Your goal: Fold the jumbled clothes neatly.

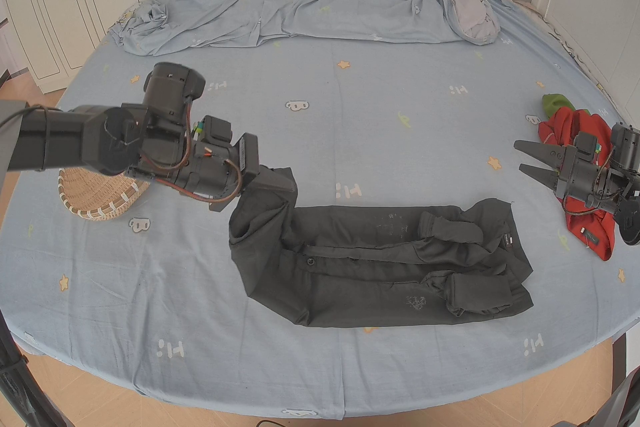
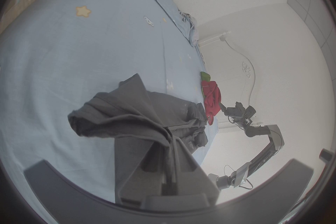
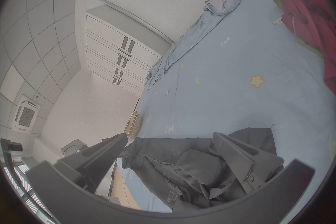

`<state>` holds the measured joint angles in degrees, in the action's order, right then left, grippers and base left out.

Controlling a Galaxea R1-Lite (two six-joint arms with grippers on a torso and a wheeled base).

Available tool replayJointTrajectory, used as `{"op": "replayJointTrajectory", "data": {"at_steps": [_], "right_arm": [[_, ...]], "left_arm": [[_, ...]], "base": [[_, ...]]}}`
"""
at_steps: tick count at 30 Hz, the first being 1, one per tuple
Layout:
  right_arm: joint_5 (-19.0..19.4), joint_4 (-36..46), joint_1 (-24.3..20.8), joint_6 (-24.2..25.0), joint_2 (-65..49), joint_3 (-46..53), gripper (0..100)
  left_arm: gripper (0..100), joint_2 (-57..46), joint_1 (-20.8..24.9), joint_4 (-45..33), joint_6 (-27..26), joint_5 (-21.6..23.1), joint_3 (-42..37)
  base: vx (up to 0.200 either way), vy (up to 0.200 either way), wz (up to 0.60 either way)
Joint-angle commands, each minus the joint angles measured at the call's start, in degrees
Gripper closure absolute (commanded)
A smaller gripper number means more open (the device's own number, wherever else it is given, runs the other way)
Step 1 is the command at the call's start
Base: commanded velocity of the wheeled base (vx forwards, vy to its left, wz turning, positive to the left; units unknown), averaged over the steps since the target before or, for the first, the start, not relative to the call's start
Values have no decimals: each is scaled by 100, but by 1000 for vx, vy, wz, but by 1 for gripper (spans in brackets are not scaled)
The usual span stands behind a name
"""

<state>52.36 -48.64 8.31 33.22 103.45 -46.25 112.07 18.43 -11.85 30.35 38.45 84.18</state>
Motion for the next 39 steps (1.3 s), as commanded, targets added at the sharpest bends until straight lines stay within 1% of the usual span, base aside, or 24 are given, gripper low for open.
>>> {"op": "replayJointTrajectory", "data": {"at_steps": [1,3,4,5,6,7,9,12,14,15,16,18,21,22,26,30,39], "right_arm": [[2,12,12,0,-18,-33,0],[2,12,12,0,-27,-33,0],[2,12,12,0,-27,-33,0],[2,12,12,0,-27,-33,0],[2,12,12,0,-35,-33,0],[2,12,12,0,-35,-33,0],[2,12,12,0,-35,-33,0],[2,21,12,0,-79,-33,0],[2,30,12,9,-88,-33,0],[2,21,12,0,-88,-33,0],[2,30,12,9,-97,-24,0],[2,30,12,35,-97,-33,0],[2,30,21,44,-97,-33,0],[2,30,12,44,-97,-33,0],[2,30,12,44,-106,-33,0],[2,30,12,44,-150,-33,0],[2,39,12,44,-176,-7,0]], "left_arm": [[100,175,442,-476,6,-320,828],[100,228,565,-547,6,-400,978],[100,280,635,-599,6,-523,1048],[100,280,635,-599,6,-523,1048],[100,386,802,-722,-3,-813,1198],[100,456,890,-819,-3,-980,1321],[100,553,1013,-1030,-3,-1112,1549],[100,711,1154,-1408,-12,-1164,1927],[100,948,1286,-1724,-74,-1428,2279],[100,966,1294,-1742,-82,-1454,2305],[100,1142,1400,-1935,-214,-1771,2481],[100,1274,1541,-2164,-399,-2096,2639],[100,1485,1795,-2480,-460,-2395,3042],[100,1599,1883,-2550,-469,-2474,3042],[100,1792,2103,-2550,-654,-2623,3042],[100,1898,2261,-2506,-671,-2781,3042],[100,1854,2472,-2049,-636,-2737,3042]], "base": [[0,0,0],[0,0,0],[0,0,0],[0,0,0],[0,0,0],[0,0,0],[0,0,0],[0,0,0],[0,0,0],[0,0,0],[0,0,0],[0,0,0],[0,0,0],[0,0,0],[0,0,0],[0,0,0],[0,0,0]]}}
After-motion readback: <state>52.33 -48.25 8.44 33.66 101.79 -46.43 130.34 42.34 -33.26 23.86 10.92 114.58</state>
